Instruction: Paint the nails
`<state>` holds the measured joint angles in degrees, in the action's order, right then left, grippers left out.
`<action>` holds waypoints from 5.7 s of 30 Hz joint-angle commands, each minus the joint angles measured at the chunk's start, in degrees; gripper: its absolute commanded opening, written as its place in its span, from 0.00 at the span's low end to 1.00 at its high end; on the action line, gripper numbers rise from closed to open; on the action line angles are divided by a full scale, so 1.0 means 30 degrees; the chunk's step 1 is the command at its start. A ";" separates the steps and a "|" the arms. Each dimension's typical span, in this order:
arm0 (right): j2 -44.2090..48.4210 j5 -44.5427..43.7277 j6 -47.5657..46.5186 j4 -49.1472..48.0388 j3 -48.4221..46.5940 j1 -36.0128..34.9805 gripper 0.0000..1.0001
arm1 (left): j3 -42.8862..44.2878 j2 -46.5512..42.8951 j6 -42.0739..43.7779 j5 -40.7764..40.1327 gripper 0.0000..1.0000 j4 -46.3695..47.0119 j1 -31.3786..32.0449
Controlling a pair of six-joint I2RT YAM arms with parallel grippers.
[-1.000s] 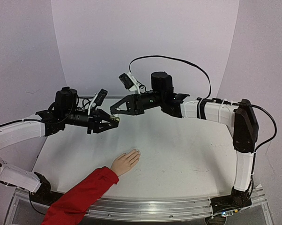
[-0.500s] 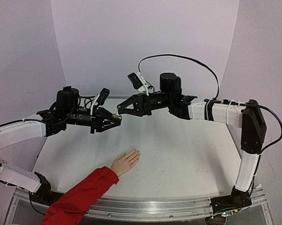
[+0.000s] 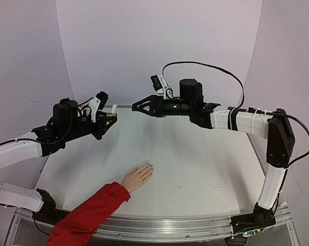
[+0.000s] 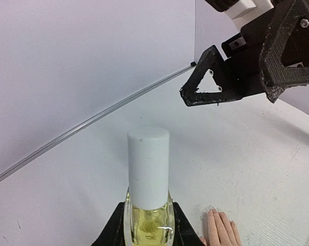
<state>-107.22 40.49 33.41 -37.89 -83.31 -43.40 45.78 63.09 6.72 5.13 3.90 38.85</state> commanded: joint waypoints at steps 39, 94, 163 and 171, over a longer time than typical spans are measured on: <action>-0.1085 0.5808 -0.4211 0.0066 -0.3668 -0.2069 0.06 | 0.2293 0.0509 -0.1094 0.9381 0.00 0.0349 0.0896; -0.4038 -0.4108 0.1967 0.0594 -0.6694 -0.2673 0.18 | 0.1331 0.0926 0.0125 -0.1768 0.00 0.0613 0.0700; -0.3554 -0.3583 0.1880 -0.0593 -0.6010 -0.2757 0.22 | -0.0209 0.0122 -0.0035 -0.2302 0.00 0.2281 0.0995; -0.3479 -0.2567 0.0732 -0.0482 -0.5848 -0.2757 0.00 | 0.0171 0.0025 -0.1725 -0.0814 0.00 0.2252 0.0891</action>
<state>-118.19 29.78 37.71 -36.58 -98.52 -51.42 44.42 64.03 5.04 -1.65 6.44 41.69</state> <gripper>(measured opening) 0.149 0.220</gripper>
